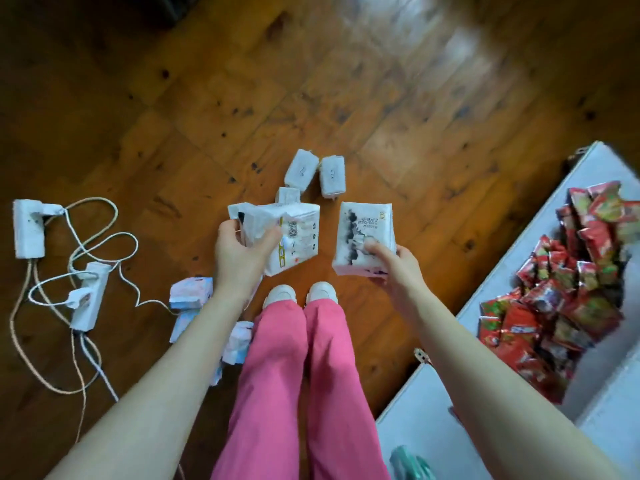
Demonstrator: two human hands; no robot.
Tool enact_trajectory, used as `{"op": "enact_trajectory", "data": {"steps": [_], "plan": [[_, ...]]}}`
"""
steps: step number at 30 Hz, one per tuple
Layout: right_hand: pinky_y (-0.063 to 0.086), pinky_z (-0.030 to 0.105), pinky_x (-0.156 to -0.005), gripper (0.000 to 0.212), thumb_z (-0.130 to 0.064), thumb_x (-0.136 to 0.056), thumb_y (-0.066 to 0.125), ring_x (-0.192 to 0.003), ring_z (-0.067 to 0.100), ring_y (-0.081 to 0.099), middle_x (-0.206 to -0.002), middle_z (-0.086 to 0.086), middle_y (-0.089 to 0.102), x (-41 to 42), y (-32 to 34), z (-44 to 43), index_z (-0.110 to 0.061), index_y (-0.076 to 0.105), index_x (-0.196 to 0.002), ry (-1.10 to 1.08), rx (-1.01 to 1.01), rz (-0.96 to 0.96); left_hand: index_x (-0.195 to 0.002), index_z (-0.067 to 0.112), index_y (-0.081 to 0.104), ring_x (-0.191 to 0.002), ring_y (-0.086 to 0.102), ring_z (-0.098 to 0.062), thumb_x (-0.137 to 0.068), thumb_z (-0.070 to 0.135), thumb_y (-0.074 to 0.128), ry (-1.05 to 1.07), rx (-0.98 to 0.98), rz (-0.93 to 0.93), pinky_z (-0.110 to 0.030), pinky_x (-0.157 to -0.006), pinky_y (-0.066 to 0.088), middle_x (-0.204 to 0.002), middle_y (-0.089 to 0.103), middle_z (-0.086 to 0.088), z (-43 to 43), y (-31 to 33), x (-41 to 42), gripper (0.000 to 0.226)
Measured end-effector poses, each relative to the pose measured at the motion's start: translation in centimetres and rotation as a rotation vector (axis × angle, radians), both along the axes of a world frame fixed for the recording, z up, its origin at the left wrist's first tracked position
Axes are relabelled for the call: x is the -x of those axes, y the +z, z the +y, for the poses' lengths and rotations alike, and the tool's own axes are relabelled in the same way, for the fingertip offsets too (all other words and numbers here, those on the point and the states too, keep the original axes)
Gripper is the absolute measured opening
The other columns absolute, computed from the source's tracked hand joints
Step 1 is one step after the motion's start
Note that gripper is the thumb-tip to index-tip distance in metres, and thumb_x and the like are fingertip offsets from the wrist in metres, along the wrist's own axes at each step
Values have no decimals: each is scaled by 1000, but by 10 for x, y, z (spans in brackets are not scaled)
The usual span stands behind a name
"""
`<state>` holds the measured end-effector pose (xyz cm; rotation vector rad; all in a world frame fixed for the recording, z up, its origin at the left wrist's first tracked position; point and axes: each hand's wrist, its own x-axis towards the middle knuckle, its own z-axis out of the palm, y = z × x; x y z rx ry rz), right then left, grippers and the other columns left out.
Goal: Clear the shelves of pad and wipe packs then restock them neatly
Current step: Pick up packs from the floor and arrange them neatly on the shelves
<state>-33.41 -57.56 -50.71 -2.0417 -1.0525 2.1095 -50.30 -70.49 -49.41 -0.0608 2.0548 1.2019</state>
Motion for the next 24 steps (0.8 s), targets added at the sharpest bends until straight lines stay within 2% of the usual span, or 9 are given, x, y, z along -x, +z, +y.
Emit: {"op": "enact_trajectory", "data": {"steps": [2, 4, 6, 9, 12, 15, 17, 20, 24], "plan": [[50, 27, -65, 27, -14, -81, 68, -77, 17, 63, -93, 8, 67, -11, 39, 5, -11, 59, -106, -76, -40, 16, -85, 20, 50, -66, 62, 4, -79, 10, 72, -44, -58, -15, -10, -55, 48, -85, 60, 8, 14, 37, -3, 25], [51, 30, -70, 20, -14, -82, 67, -82, 18, 64, -93, 6, 67, -21, 77, 6, -15, 59, -100, -137, -92, 35, -84, 23, 50, -73, 65, -5, -75, 15, 76, -99, -107, -32, -21, -64, 54, -86, 63, 5, 27, 72, -7, 29], [54, 26, -67, 26, -16, -82, 67, -85, 17, 65, -96, 4, 68, -33, 113, 5, -14, 58, -106, -186, -155, 46, -90, 20, 51, -84, 64, -16, -78, 14, 74, -156, -143, -43, -30, -73, 55, -93, 64, 0, 39, 104, -12, 26], [54, 26, -65, 37, -21, -78, 72, -87, 17, 66, -102, 5, 68, -56, 166, 4, -13, 57, -111, -275, -228, 60, -95, 19, 51, -88, 64, -19, -80, 12, 72, -214, -202, -41, -36, -74, 55, -97, 64, -2, 58, 148, -26, 27], [53, 27, -63, 68, -30, -56, 77, -87, 19, 65, -109, 10, 66, -85, 219, 2, -9, 55, -117, -355, -298, 62, -97, 14, 50, -86, 62, -19, -80, 9, 72, -285, -259, -17, -34, -73, 54, -90, 62, 3, 74, 193, -51, 29], [55, 29, -66, 56, -24, -61, 76, -85, 19, 65, -106, 9, 65, -124, 271, -3, -11, 55, -111, -424, -393, 47, -103, 10, 53, -90, 65, -22, -79, 14, 73, -401, -321, -28, -40, -76, 56, -92, 63, 2, 85, 232, -86, 31], [53, 27, -60, 50, -24, -60, 76, -80, 17, 65, -102, 8, 66, -154, 303, -11, -14, 56, -105, -473, -458, 44, -113, 7, 51, -89, 64, -17, -78, 17, 75, -475, -374, -27, -35, -75, 56, -95, 63, 2, 91, 258, -115, 44], [52, 31, -61, 68, -34, -46, 77, -78, 20, 65, -102, 11, 67, -203, 347, -28, -13, 57, -107, -552, -578, 9, -113, 10, 50, -82, 60, -7, -66, 29, 78, -583, -486, -12, -26, -71, 52, -95, 62, 4, 96, 298, -166, 57], [51, 22, -55, 74, -33, -44, 77, -70, 11, 65, -97, 9, 67, -271, 400, -64, -8, 57, -111, -634, -714, 22, -107, 16, 48, -78, 56, 1, -64, 34, 75, -738, -621, 14, -9, -61, 48, -90, 58, 12, 88, 346, -240, 54]]}}
